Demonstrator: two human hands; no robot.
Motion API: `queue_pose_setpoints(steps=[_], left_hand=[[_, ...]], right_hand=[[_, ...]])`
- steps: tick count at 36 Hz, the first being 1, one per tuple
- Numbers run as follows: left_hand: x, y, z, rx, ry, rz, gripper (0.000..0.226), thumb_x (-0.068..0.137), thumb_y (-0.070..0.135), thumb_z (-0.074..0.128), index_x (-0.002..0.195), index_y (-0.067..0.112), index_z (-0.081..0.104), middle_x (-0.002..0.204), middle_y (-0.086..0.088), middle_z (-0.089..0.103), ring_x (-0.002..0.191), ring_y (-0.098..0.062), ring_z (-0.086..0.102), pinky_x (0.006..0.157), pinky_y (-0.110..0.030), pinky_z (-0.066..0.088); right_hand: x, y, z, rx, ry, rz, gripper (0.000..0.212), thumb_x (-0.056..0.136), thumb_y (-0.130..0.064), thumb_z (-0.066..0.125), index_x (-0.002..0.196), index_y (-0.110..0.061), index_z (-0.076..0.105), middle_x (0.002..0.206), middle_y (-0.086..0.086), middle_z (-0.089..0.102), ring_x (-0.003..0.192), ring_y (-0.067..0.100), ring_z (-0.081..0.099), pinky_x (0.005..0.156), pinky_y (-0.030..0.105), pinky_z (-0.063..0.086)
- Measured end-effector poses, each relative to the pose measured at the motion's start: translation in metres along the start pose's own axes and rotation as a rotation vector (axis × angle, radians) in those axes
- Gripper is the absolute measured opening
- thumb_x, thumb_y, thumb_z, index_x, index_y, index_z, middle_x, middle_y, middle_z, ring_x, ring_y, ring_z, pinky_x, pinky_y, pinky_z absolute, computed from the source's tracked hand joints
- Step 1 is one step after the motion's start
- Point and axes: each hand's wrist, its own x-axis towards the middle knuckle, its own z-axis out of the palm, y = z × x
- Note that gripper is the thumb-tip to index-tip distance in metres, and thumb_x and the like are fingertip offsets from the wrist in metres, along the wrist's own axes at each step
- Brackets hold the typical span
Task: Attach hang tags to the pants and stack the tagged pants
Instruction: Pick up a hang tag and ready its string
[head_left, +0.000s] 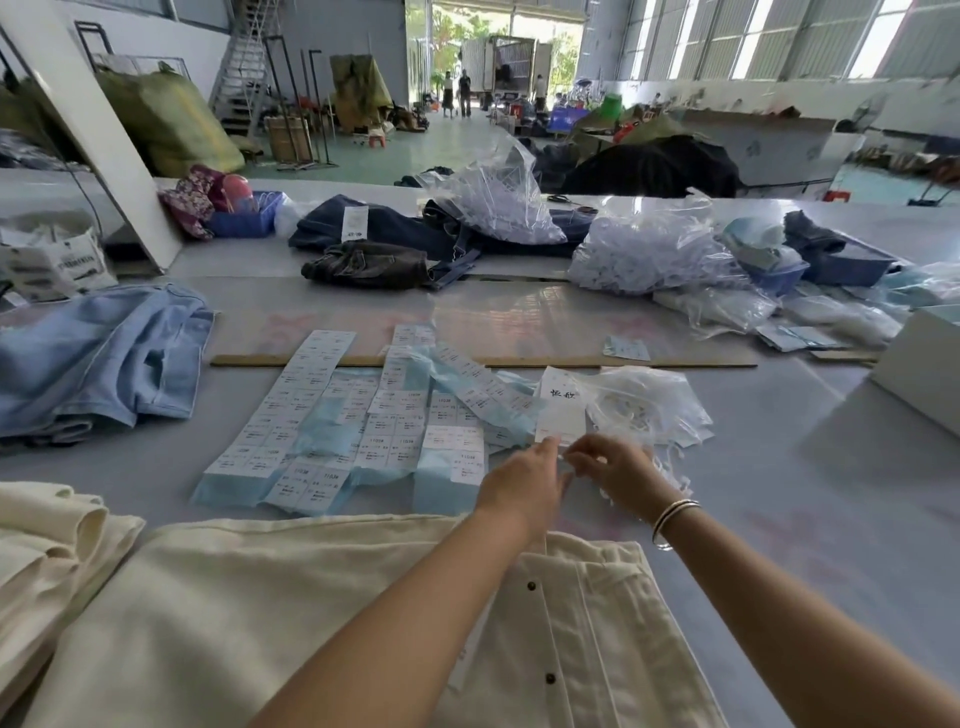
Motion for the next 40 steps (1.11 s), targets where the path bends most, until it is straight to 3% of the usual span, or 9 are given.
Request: queue_pose_setpoints(steps=[7, 16, 20, 23, 27, 30, 33, 36, 40], left_hand=[[0.011, -0.005, 0.006, -0.111, 0.039, -0.008, 0.037, 0.103, 0.038, 0.032, 0.106, 0.013, 0.060, 0.101, -0.011, 0.066, 0.091, -0.030, 0.060, 0.070, -0.033, 0.042], [0.005, -0.023, -0.001, -0.537, 0.248, -0.187, 0.038, 0.098, 0.018, 0.041, 0.061, 0.024, 0.051, 0.070, -0.006, 0.063, 0.066, -0.019, 0.056, 0.066, -0.031, 0.045], [-0.009, -0.033, -0.012, -0.658, 0.320, -0.196, 0.035, 0.090, 0.023, 0.041, 0.056, 0.026, 0.052, 0.059, 0.008, 0.057, 0.058, -0.005, 0.050, 0.060, -0.024, 0.041], [-0.019, -0.041, -0.023, -0.666, 0.272, -0.168, 0.034, 0.092, 0.021, 0.042, 0.062, 0.022, 0.059, 0.067, 0.002, 0.064, 0.071, -0.016, 0.060, 0.070, -0.030, 0.048], [-0.032, -0.048, -0.037, -0.615, 0.267, -0.119, 0.034, 0.095, 0.019, 0.041, 0.066, 0.019, 0.060, 0.067, 0.000, 0.064, 0.073, -0.022, 0.064, 0.073, -0.037, 0.054], [-0.044, -0.051, -0.045, -0.552, 0.286, -0.062, 0.034, 0.096, 0.006, 0.044, 0.069, 0.021, 0.057, 0.067, 0.001, 0.062, 0.071, -0.023, 0.063, 0.071, -0.039, 0.054], [-0.060, -0.048, -0.048, -0.507, 0.261, 0.027, 0.026, 0.096, 0.009, 0.046, 0.074, 0.020, 0.056, 0.065, -0.002, 0.060, 0.065, -0.024, 0.060, 0.063, -0.038, 0.051], [-0.082, -0.047, -0.044, -0.422, 0.227, 0.137, 0.015, 0.089, 0.018, 0.045, 0.077, 0.017, 0.054, 0.069, 0.008, 0.052, 0.065, -0.007, 0.050, 0.064, -0.027, 0.045], [-0.110, -0.058, -0.033, -0.268, 0.382, 0.183, 0.013, 0.089, 0.010, 0.047, 0.080, 0.010, 0.056, 0.083, 0.005, 0.052, 0.079, -0.010, 0.049, 0.074, -0.022, 0.043]], right_hand=[[0.005, 0.011, 0.001, -0.021, 0.030, -0.058, 0.010, 0.092, -0.027, 0.061, 0.099, -0.025, 0.068, 0.086, -0.013, 0.067, 0.092, 0.008, 0.061, 0.102, 0.041, 0.034], [0.006, 0.062, 0.006, -0.441, 0.006, -0.027, 0.016, 0.092, -0.030, 0.057, 0.102, -0.033, 0.070, 0.107, -0.007, 0.069, 0.111, 0.017, 0.056, 0.096, 0.030, 0.030], [0.003, 0.074, 0.002, -0.401, 0.022, 0.009, 0.019, 0.091, -0.019, 0.058, 0.103, -0.026, 0.071, 0.114, -0.005, 0.068, 0.115, 0.022, 0.055, 0.099, 0.036, 0.036], [-0.001, 0.066, 0.000, -0.411, 0.001, 0.066, 0.032, 0.090, -0.012, 0.057, 0.118, -0.025, 0.066, 0.126, -0.004, 0.061, 0.127, 0.022, 0.045, 0.108, 0.041, 0.027], [-0.025, 0.014, 0.006, 0.021, 0.318, 0.068, 0.029, 0.085, 0.004, 0.057, 0.106, -0.010, 0.071, 0.100, 0.010, 0.069, 0.092, 0.022, 0.062, 0.085, 0.037, 0.047], [-0.054, -0.034, 0.019, 0.684, 0.027, 0.174, 0.025, 0.091, -0.004, 0.049, 0.100, 0.001, 0.071, 0.078, 0.011, 0.068, 0.059, 0.008, 0.060, 0.056, 0.018, 0.046], [-0.078, -0.070, 0.043, 1.239, -0.416, 0.386, 0.052, 0.099, -0.033, 0.034, 0.094, -0.003, 0.076, 0.090, 0.018, 0.070, 0.073, 0.021, 0.065, 0.071, 0.029, 0.046], [-0.082, -0.088, 0.061, 1.425, -0.471, 0.474, 0.062, 0.099, -0.042, 0.031, 0.096, 0.002, 0.074, 0.101, 0.021, 0.069, 0.090, 0.027, 0.066, 0.084, 0.035, 0.050], [-0.079, -0.096, 0.075, 1.464, -0.408, 0.612, 0.055, 0.096, -0.043, 0.042, 0.071, -0.003, 0.072, 0.077, 0.014, 0.068, 0.070, 0.023, 0.068, 0.068, 0.032, 0.055]])
